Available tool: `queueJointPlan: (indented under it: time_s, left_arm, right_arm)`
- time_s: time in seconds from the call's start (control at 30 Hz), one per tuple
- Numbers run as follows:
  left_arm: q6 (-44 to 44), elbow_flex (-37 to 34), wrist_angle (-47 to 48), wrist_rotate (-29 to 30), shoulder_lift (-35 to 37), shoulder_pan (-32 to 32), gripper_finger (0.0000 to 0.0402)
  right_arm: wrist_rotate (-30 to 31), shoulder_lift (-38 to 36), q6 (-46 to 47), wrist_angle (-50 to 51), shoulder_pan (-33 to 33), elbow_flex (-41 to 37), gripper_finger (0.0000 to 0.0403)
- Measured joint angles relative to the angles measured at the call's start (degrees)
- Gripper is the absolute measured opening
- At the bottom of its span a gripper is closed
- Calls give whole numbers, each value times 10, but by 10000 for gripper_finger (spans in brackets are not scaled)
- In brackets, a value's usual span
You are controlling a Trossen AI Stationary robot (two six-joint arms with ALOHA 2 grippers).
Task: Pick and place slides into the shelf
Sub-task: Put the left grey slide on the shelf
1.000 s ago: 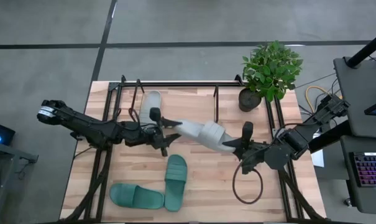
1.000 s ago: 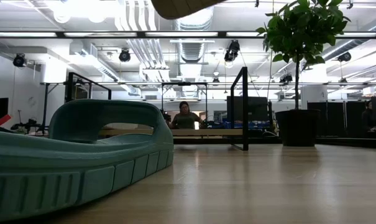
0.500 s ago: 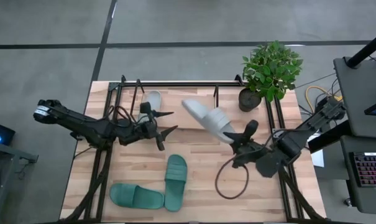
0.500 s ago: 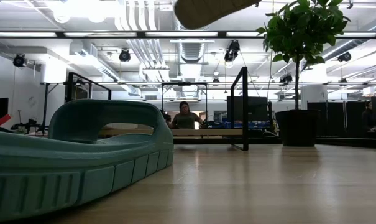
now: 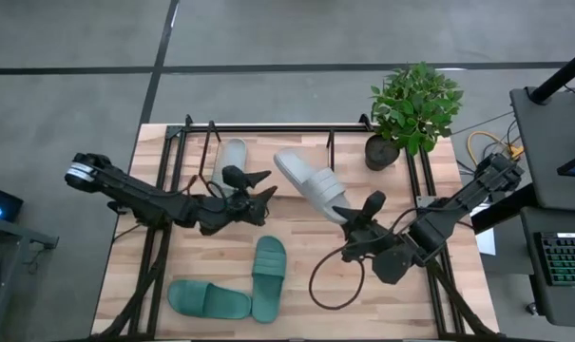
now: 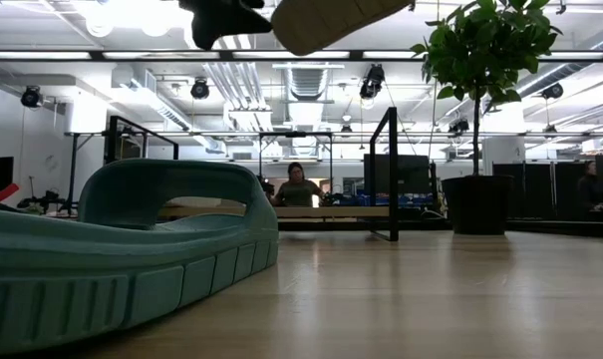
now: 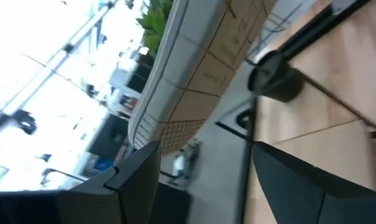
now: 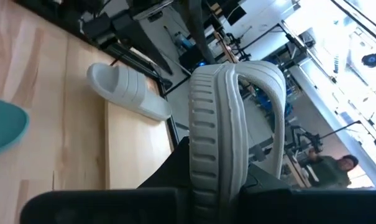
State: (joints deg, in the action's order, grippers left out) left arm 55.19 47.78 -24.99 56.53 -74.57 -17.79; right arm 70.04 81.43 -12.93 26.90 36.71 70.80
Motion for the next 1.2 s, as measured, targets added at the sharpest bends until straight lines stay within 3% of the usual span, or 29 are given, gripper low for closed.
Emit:
queueJointPlan:
  time_s: [0.2,0.6,0.83,1.03,1.2]
  left_arm:
    - [121,5,-90,4,-31,-3,240]
    - [174,58,-85,-2,-95,-3,240]
    - [130,100,6,-11,-105,-1,240]
    - [-6,161,194,-56,-102,15,240]
    - [-22,176,204,-71,-104,21,240]
  right_arm:
    - [-39,-5,67,76,0,8,26]
    - [-61,-4,80,97,0,11,26]
    - [-89,-4,69,117,0,10,26]
    - [-89,-4,47,119,0,10,26]
    - [-89,-4,35,119,0,10,26]
